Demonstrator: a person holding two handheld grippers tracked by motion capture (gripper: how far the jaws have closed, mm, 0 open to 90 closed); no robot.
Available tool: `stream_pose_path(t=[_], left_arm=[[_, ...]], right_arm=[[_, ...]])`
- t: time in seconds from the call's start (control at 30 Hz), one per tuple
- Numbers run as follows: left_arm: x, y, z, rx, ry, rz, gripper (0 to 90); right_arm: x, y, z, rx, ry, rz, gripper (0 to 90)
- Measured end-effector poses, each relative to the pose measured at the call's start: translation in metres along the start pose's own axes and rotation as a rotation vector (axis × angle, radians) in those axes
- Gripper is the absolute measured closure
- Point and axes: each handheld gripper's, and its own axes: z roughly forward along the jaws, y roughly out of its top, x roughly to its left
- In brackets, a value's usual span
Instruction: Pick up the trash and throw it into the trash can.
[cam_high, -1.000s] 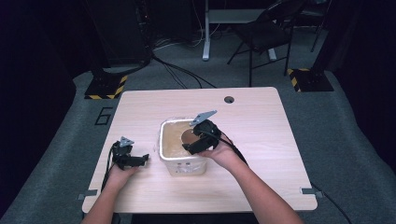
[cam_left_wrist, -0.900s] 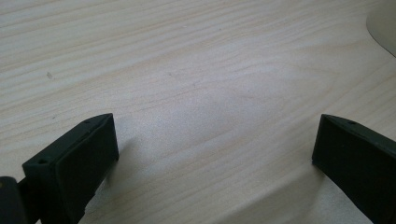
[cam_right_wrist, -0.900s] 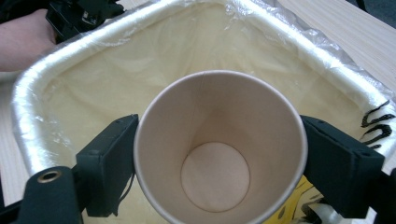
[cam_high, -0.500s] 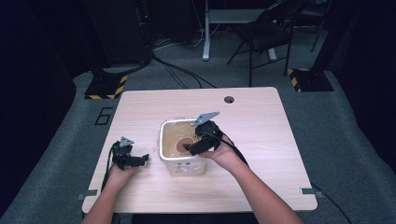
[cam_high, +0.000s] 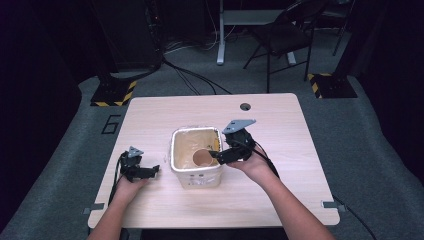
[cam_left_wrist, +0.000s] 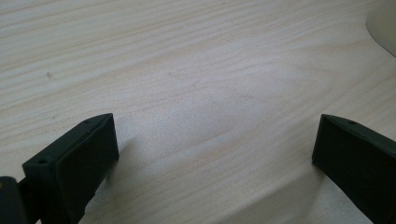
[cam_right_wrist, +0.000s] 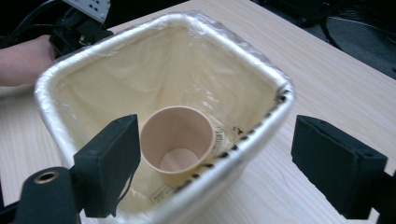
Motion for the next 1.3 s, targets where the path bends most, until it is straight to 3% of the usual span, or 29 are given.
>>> stream_pose_path(t=[0.43, 1.07, 1.3], left_arm=[[0.000, 0.000, 0.000, -0.001, -0.001, 0.001, 0.0], [0.000, 0.000, 0.000, -0.003, -0.002, 0.001, 0.0], [0.000, 0.000, 0.000, -0.003, -0.003, 0.001, 0.0]], right_arm=[[-0.018, -0.023, -0.016, -0.008, -0.052, 0.016, 19.7], [-0.031, -0.061, -0.020, 0.011, -0.124, 0.036, 20.7], [-0.037, -0.077, -0.022, 0.016, -0.139, 0.071, 21.0]])
